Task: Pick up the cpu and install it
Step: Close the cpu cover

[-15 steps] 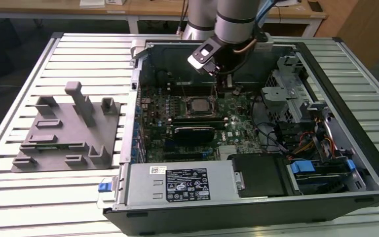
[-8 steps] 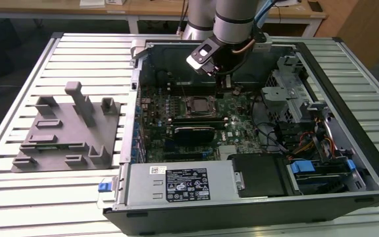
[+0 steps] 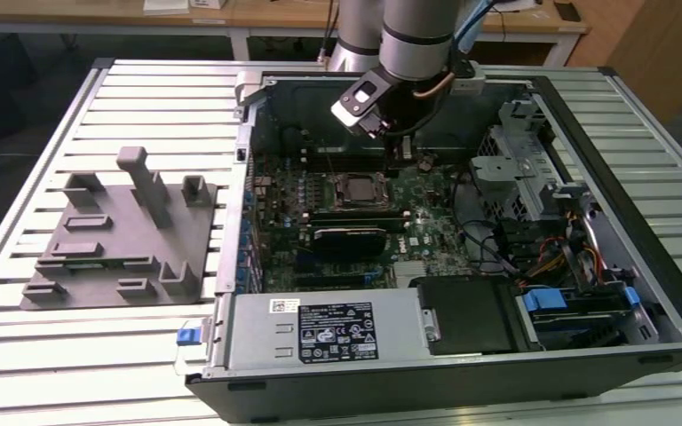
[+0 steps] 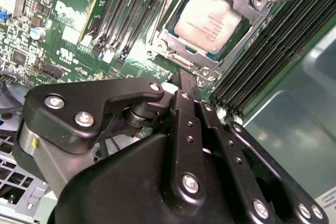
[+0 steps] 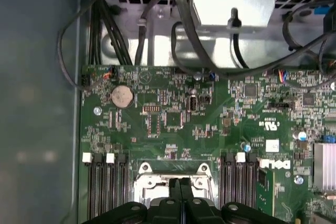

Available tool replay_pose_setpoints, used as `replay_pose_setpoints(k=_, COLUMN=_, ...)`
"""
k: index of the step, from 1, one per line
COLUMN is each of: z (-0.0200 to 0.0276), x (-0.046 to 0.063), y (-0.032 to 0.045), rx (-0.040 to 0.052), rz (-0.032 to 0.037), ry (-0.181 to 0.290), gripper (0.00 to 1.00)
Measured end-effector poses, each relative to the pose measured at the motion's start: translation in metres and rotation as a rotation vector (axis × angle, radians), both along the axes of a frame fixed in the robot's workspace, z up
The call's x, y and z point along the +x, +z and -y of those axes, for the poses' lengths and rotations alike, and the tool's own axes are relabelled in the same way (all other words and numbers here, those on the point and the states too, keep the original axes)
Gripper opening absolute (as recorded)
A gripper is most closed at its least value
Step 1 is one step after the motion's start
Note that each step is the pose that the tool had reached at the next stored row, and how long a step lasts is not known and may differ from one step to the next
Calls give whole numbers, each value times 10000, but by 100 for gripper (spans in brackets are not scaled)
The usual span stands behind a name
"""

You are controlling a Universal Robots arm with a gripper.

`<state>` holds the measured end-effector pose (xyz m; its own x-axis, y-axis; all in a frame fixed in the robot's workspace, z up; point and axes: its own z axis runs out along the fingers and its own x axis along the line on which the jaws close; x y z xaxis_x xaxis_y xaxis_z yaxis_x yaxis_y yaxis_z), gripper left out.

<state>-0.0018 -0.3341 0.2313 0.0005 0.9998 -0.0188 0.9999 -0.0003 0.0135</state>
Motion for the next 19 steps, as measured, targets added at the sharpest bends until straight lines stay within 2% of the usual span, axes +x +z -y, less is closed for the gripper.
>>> replay_pose_setpoints(k=14, z=0, x=-324, y=-36, rx=1, rz=1, ry=0, gripper=11)
replay_pose_setpoints(k=19, z=0, x=-371, y=-38, rx=0, rz=0, ry=0, gripper=11)
